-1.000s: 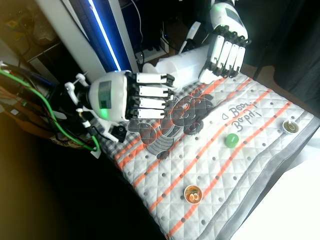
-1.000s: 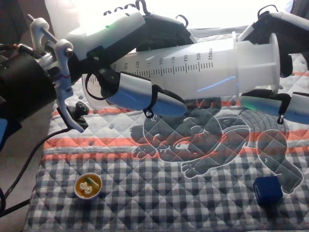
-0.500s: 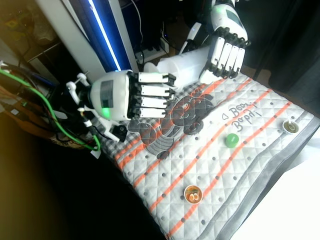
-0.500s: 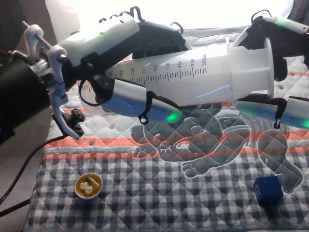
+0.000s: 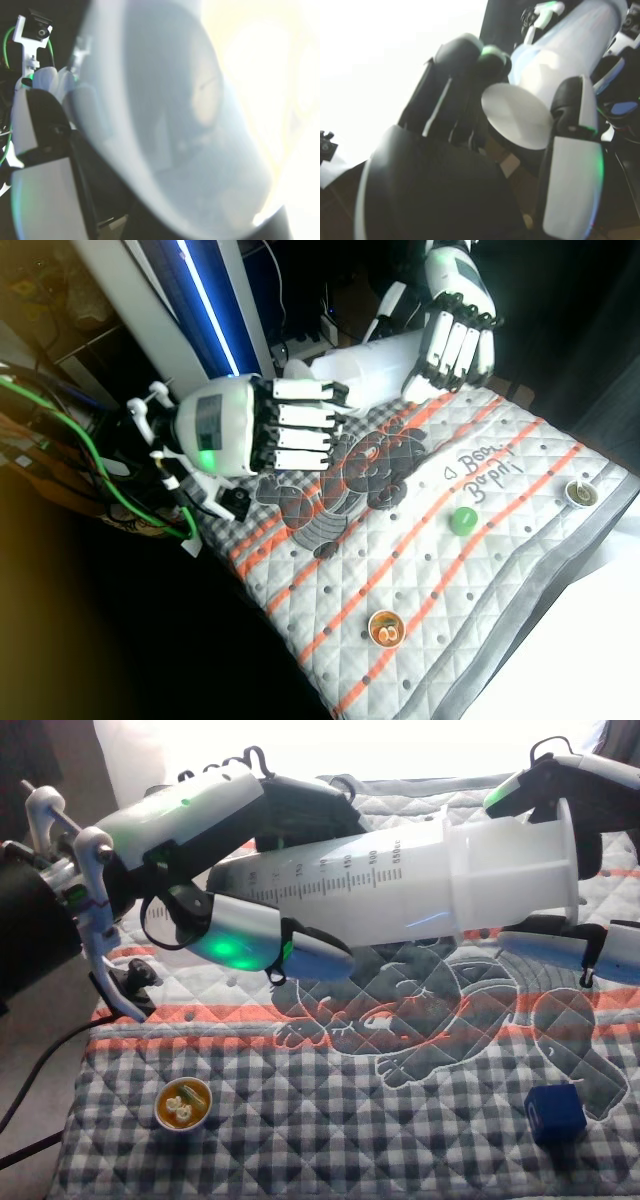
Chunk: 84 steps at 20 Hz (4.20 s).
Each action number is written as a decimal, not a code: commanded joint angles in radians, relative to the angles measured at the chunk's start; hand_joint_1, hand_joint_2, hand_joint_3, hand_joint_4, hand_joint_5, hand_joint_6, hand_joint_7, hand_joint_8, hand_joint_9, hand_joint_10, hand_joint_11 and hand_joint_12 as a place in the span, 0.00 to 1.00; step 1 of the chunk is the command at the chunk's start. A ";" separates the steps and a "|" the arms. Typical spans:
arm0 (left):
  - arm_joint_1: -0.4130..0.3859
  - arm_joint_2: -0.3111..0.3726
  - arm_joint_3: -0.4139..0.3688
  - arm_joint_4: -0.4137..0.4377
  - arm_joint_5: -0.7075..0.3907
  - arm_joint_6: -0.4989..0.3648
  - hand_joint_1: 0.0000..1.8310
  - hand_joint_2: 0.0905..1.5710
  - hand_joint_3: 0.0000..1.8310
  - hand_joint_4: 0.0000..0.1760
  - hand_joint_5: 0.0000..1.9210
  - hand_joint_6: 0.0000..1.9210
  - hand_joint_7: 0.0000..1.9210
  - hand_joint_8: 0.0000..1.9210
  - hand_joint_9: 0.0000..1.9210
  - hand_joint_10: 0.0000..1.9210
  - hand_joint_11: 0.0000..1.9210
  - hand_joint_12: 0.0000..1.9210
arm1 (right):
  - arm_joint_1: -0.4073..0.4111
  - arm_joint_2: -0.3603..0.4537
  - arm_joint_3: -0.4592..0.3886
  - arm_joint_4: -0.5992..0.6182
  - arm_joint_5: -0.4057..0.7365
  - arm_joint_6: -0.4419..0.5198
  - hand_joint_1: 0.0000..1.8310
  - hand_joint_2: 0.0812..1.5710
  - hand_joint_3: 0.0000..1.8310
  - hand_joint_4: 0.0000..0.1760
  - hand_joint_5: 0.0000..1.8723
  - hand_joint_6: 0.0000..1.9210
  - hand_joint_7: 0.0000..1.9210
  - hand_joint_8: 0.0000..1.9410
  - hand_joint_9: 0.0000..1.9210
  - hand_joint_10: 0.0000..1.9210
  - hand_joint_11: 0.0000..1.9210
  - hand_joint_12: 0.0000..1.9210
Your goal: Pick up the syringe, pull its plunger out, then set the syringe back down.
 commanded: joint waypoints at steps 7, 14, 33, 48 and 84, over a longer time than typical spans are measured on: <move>0.026 0.046 0.003 -0.057 0.165 0.007 0.68 0.73 0.00 0.00 0.45 0.52 0.47 0.70 0.42 0.81 0.39 1.00 | -0.005 0.031 -0.006 0.005 0.141 -0.008 0.69 0.71 0.00 0.00 0.50 0.46 0.51 0.66 0.50 0.78 0.45 0.89; 0.057 0.086 -0.031 -0.142 0.200 0.118 0.66 0.73 0.00 0.00 0.43 0.59 0.48 0.64 0.41 0.63 0.31 0.89 | -0.010 0.044 -0.011 0.010 0.149 -0.009 0.68 0.72 0.00 0.00 0.48 0.46 0.48 0.72 0.50 0.87 0.46 0.99; 0.124 0.125 -0.062 -0.239 0.292 0.149 0.66 0.74 0.00 0.00 0.45 0.55 0.44 0.72 0.36 0.77 0.24 1.00 | -0.039 0.065 -0.021 0.038 0.174 -0.015 0.68 0.74 0.00 0.00 0.48 0.49 0.44 0.77 0.44 0.91 0.43 1.00; 0.143 0.126 -0.065 -0.258 0.314 0.149 0.67 0.72 0.00 0.00 0.47 0.50 0.46 0.71 0.41 0.84 0.37 1.00 | -0.058 0.078 -0.023 0.055 0.186 -0.019 0.68 0.72 0.00 0.00 0.50 0.45 0.46 0.74 0.44 0.93 0.41 1.00; 0.019 -0.199 0.179 -0.193 -0.087 0.149 0.49 0.58 0.00 0.00 0.18 0.08 0.13 0.03 0.05 0.14 0.00 0.60 | -0.062 0.083 -0.018 0.066 0.227 -0.025 0.27 0.49 0.00 0.35 0.04 0.01 0.01 0.00 0.00 0.00 0.00 0.00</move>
